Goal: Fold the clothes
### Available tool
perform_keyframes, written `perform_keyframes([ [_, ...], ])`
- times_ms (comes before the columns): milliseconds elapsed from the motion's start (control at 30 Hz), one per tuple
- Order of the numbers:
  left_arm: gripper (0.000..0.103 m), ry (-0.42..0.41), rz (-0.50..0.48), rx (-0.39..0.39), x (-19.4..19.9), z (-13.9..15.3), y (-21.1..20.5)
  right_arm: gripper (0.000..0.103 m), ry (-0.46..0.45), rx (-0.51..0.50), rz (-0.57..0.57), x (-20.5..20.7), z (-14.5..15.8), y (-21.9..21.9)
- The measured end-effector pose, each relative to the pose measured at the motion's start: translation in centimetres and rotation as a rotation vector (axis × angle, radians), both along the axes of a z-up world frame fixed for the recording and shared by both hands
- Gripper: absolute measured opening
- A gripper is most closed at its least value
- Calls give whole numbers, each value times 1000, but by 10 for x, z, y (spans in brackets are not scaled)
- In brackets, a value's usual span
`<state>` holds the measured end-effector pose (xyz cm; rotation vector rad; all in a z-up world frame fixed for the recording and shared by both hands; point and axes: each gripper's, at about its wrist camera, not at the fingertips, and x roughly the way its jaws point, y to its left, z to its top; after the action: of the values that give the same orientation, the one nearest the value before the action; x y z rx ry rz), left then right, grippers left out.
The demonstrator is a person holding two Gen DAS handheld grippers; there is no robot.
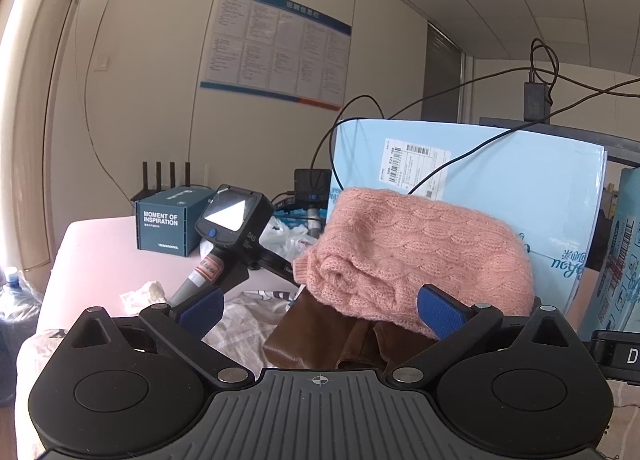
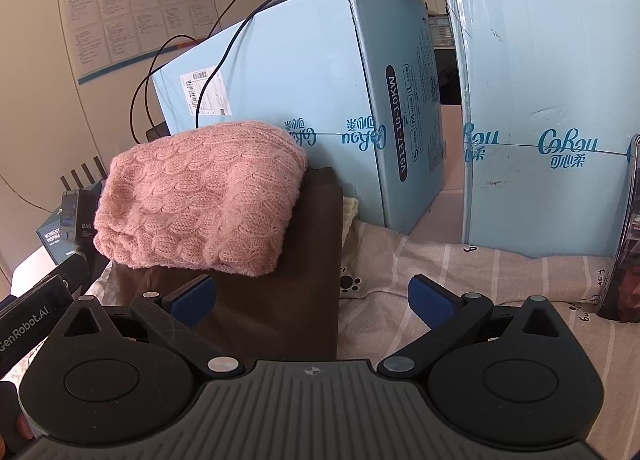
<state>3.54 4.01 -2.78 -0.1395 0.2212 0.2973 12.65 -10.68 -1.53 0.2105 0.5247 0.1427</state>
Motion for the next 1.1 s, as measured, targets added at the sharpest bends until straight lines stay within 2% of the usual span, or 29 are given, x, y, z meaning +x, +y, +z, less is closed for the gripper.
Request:
perform_keyframes([
  [1100,103,15,-35,-10,6,-10,-2,103,5,-15,-15,2,-4,1],
])
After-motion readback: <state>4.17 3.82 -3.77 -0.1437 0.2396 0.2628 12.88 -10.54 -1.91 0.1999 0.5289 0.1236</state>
